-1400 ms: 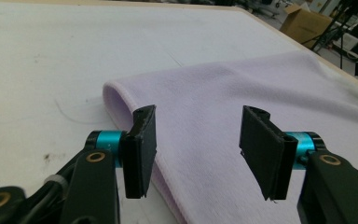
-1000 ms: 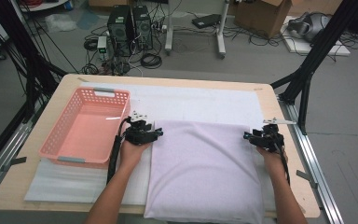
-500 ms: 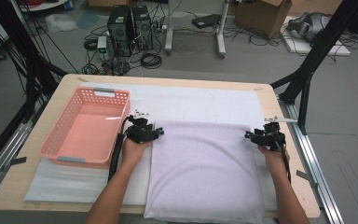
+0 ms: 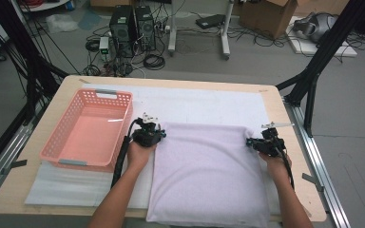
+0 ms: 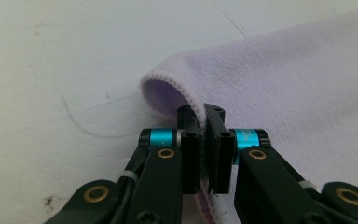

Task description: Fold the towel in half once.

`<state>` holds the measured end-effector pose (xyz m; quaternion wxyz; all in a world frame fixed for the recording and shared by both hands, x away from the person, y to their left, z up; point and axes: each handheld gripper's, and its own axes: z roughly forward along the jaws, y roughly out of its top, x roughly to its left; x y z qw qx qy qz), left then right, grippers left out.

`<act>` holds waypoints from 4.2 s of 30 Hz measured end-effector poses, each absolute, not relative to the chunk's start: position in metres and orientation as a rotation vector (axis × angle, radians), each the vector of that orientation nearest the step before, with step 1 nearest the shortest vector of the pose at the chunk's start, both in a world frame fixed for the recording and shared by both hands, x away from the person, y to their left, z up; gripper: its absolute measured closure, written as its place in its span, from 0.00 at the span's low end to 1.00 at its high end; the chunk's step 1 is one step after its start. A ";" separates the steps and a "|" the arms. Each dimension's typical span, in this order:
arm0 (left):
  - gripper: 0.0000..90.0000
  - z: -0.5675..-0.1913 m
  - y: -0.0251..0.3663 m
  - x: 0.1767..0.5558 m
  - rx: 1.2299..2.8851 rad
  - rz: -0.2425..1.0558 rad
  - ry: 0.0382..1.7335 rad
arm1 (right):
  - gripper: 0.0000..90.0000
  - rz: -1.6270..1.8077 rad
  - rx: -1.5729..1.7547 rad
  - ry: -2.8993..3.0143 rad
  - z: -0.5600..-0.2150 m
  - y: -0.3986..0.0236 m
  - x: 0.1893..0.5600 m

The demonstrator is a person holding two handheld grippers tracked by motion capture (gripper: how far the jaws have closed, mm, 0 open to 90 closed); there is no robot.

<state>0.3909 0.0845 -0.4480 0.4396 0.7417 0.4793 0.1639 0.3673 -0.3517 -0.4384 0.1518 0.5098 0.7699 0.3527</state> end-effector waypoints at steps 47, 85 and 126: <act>0.47 -0.428 0.081 0.352 1.692 0.331 1.008 | 0.52 1.135 1.362 2.087 -0.405 -0.369 0.337; 0.78 -0.455 0.103 0.224 1.878 0.266 1.051 | 0.76 1.094 1.411 2.193 -0.438 -0.370 0.202; 0.62 -0.439 0.115 0.210 1.712 0.304 0.996 | 0.68 1.125 1.417 2.080 -0.425 -0.387 0.187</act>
